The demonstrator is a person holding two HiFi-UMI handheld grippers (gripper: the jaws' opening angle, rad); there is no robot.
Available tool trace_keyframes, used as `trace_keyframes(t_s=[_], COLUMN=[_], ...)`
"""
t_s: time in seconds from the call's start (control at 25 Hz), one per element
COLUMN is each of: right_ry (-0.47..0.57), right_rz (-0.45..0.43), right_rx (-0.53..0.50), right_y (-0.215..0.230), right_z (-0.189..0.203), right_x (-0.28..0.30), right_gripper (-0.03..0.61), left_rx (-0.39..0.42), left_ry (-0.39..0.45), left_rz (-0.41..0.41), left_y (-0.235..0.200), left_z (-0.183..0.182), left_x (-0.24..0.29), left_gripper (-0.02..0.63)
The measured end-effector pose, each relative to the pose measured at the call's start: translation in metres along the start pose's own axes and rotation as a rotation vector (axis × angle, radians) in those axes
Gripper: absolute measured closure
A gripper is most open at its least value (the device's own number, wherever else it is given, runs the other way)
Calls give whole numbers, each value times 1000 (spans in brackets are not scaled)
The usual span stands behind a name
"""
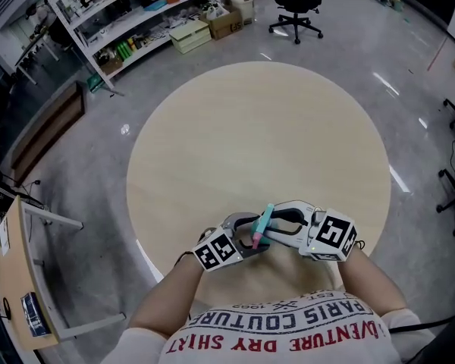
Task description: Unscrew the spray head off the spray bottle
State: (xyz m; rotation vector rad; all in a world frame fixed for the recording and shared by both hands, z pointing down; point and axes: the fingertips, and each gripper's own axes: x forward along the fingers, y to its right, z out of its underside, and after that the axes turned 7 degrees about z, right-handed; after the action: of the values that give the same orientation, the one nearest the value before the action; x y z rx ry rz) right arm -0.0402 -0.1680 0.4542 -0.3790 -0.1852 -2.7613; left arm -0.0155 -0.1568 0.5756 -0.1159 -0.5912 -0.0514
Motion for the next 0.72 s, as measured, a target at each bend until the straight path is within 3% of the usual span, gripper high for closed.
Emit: trace_keyframes(t_s=[0.28, 0.48, 0.6, 0.72], right_ry=[43, 185, 231, 270], right_rz=[2, 66, 114, 152], right_rx=[48, 78, 43, 77], right_y=[2, 8, 16, 25], right_z=[-9, -62, -86, -98], right_x=[-12, -43, -67, -90], right_gripper=[449, 449, 449, 449], left_rx=[-57, -90, -114, -127], left_ry=[36, 45, 58, 67], left_rz=[-76, -133, -170, -189], left_y=[-3, -9, -12, -13], left_z=[3, 5, 3, 4], left_x=[0, -3, -3, -4], left_gripper=[272, 272, 272, 272])
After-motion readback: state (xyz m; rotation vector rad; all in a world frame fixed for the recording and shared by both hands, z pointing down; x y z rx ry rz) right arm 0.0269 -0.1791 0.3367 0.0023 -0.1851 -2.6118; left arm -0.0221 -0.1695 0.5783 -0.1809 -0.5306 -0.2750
